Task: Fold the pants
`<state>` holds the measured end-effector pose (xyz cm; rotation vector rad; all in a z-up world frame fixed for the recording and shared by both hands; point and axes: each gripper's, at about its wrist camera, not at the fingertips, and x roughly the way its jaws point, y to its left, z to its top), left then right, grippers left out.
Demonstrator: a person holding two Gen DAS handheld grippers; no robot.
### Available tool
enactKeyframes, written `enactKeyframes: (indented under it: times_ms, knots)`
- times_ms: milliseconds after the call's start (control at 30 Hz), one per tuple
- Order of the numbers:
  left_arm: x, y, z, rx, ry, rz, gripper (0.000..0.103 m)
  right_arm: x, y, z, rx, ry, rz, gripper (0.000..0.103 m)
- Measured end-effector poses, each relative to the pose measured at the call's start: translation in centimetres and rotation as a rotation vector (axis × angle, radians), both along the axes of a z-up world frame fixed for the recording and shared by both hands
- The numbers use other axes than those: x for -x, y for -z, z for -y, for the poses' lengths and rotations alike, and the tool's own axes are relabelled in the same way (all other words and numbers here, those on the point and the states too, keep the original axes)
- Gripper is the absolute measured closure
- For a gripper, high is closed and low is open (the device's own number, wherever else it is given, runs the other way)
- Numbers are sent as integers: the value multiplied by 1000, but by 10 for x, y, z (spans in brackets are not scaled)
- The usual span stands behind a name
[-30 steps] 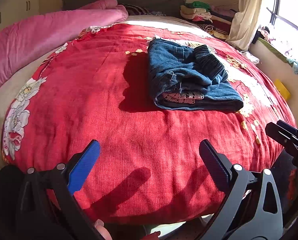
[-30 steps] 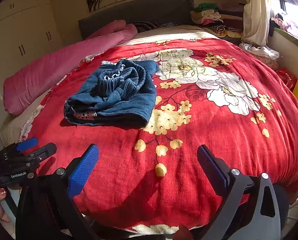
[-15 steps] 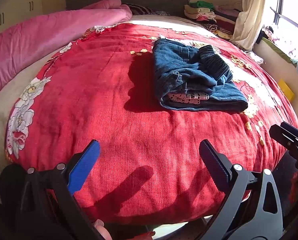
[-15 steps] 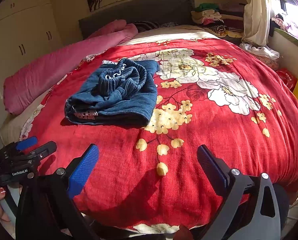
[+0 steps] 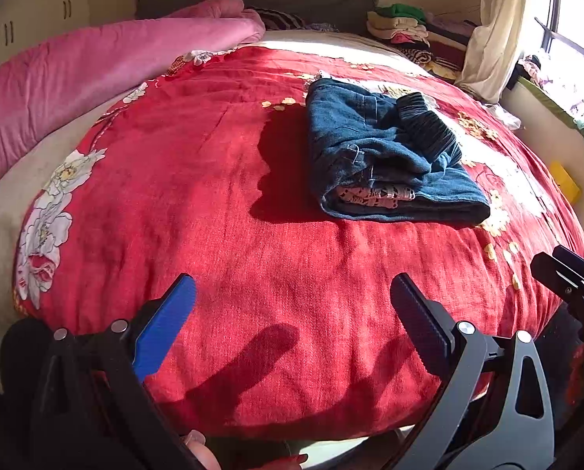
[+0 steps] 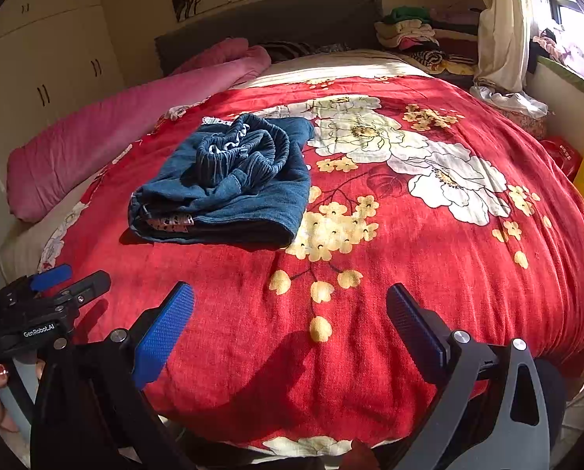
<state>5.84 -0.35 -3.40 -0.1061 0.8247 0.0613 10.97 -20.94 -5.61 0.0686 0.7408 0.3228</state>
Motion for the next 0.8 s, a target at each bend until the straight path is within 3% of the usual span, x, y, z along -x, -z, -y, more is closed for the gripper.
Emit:
enactKeyframes:
  times_ms: [800]
  knots:
    - [1,-3,2,8,27,17,10,2,1,-1,2,0,-2,5]
